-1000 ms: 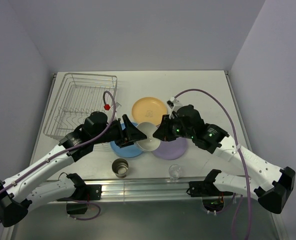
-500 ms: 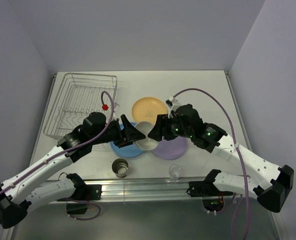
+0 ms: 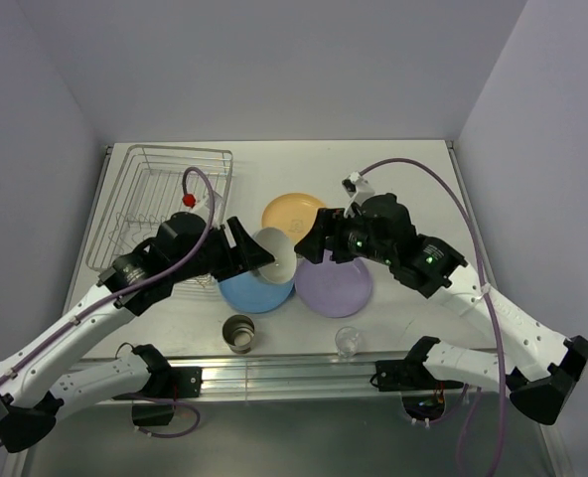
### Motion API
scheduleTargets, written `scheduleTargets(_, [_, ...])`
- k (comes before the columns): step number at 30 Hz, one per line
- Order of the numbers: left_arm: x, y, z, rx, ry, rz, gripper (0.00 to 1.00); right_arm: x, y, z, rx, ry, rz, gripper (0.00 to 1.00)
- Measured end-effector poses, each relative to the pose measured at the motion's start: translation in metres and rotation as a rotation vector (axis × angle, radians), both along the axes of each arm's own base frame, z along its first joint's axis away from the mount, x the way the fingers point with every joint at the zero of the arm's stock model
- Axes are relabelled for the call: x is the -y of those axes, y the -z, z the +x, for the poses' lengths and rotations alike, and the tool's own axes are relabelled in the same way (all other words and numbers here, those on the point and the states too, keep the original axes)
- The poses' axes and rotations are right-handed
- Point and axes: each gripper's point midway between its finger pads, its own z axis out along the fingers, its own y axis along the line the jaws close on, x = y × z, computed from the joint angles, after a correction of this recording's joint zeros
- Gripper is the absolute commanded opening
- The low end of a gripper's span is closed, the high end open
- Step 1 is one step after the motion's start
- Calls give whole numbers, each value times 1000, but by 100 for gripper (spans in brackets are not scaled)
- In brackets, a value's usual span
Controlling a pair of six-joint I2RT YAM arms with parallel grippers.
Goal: Load the mixed dishes into the dish rack
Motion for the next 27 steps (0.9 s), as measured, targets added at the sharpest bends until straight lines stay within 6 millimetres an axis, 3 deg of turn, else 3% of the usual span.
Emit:
scheduleTargets(6, [-25,1,26,34,-110,140,0,18,-11,8,33,61,-8,87])
scheduleTargets(13, [-75,-2,72,68,-302,310,0,32,-15,11,57,87,-19,87])
scheduleTargets(20, [-125,-7,120,79,-470,450,0,33,0,19,49,74,-72,87])
scheduleTargets(27, [-159,5,179,49,-597,604,0,17,22,24,9,-2,-108,86])
